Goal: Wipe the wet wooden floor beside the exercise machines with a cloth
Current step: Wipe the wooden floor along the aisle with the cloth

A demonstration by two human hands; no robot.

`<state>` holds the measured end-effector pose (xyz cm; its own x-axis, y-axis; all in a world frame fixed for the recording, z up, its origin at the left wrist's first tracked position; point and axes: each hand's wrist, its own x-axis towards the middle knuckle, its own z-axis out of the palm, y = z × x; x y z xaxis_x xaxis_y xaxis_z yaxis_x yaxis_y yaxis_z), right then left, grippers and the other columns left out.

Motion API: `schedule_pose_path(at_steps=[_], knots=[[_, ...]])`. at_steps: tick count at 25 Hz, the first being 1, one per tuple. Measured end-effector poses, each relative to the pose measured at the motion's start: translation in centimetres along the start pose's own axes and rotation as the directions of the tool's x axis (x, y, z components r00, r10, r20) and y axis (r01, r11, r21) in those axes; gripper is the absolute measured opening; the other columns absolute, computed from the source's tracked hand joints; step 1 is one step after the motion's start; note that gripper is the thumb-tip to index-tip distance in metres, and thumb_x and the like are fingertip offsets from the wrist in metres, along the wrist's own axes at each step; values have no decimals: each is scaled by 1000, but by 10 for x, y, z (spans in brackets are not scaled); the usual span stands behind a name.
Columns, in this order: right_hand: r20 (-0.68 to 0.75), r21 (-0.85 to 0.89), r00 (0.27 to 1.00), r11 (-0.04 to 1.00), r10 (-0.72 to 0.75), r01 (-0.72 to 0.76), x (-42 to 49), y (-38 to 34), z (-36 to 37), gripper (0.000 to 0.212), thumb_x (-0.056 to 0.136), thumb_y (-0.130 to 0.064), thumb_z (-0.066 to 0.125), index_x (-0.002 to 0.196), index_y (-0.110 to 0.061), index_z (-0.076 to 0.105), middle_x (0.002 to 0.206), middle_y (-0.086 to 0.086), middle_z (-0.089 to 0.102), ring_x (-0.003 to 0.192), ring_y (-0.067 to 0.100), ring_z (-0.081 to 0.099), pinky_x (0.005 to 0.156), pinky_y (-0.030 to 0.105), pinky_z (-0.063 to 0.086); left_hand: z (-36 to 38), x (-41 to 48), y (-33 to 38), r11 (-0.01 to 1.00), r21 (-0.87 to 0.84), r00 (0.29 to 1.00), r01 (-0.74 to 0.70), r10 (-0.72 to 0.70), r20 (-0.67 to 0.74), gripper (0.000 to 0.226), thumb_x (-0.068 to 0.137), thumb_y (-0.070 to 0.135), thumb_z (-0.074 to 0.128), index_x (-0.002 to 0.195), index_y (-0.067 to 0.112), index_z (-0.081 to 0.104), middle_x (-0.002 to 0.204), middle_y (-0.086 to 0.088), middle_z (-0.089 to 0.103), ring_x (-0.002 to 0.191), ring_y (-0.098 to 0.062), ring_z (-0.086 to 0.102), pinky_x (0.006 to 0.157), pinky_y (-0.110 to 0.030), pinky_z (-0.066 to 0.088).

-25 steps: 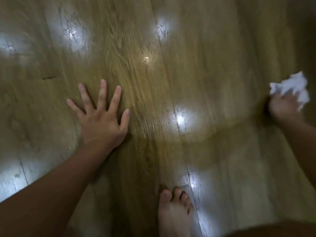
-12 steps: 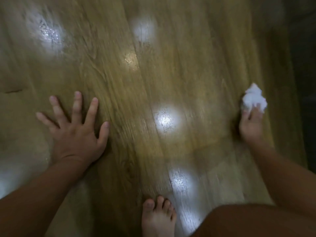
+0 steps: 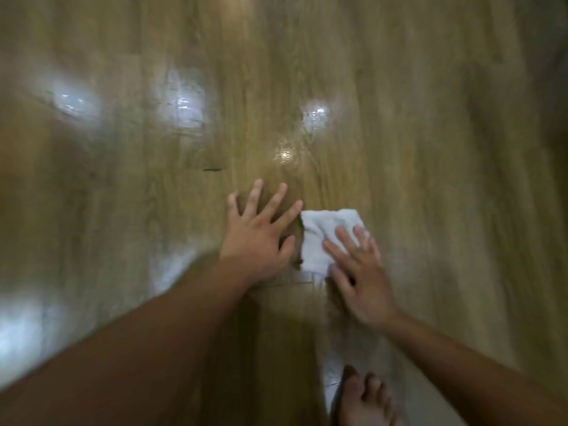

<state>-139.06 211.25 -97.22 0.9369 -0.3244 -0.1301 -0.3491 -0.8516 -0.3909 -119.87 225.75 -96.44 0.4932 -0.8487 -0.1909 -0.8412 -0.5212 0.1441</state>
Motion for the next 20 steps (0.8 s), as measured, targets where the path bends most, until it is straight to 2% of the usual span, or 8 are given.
schedule_pose_path(at_steps=[3,6,10,12,14,15,17,20], knots=[[-28,-86,970,966,241,-242,73,40,-31,62,95,-47,32,150,-21,44,162,13,27,151,40,17,122,56,15,-39,-11,-124,902,180,913,-392,358,194,71,91,62,28,155,32,21,165,-8,11,149,-30,19,113,-51,24],[-81,-92,859,854,505,-511,140,-2,-31,61,99,-43,24,157,-24,28,165,17,14,150,44,10,121,62,13,-52,-79,-241,913,292,956,-286,249,157,77,88,65,29,152,23,33,161,-15,24,144,-36,29,112,-51,27],[167,-222,966,947,-196,230,80,-159,48,60,96,-47,28,153,-29,32,162,14,28,148,48,17,116,64,20,-14,-203,-289,996,92,1000,-14,12,20,73,86,59,37,145,16,45,154,-16,38,142,-37,34,111,-51,29],[453,-76,536,569,-712,819,18,-209,86,53,94,-46,41,145,-32,43,158,10,38,146,45,29,115,63,25,11,-245,-280,985,-112,982,134,-147,-119,68,87,52,43,142,13,51,152,-14,42,142,-34,35,115,-50,25],[559,160,83,206,-825,965,38,-229,90,47,97,-45,46,143,-34,50,159,3,37,149,35,27,120,56,24,29,-272,-266,944,-286,940,166,-239,-245,57,89,42,49,134,8,59,147,-14,49,140,-31,40,118,-48,26],[527,184,24,142,-850,973,70,-236,91,45,100,-42,45,143,-33,51,161,2,35,151,32,24,122,52,22,34,-278,-262,917,-363,915,167,-281,-289,52,90,38,51,130,6,61,143,-13,52,138,-29,43,118,-44,27],[411,-14,186,198,-892,980,149,-259,97,47,103,-42,36,148,-30,47,162,6,30,152,31,20,124,48,17,34,-279,-263,844,-510,858,167,-379,-347,45,91,31,52,124,3,63,135,-13,58,130,-24,49,117,-30,28],[207,-169,819,805,-535,568,256,-319,111,52,104,-41,27,155,-30,32,166,9,18,153,35,8,123,45,5,23,-285,-278,805,-555,752,209,-496,-435,33,91,25,53,109,3,69,118,-11,67,112,-23,58,103,-26,39]])
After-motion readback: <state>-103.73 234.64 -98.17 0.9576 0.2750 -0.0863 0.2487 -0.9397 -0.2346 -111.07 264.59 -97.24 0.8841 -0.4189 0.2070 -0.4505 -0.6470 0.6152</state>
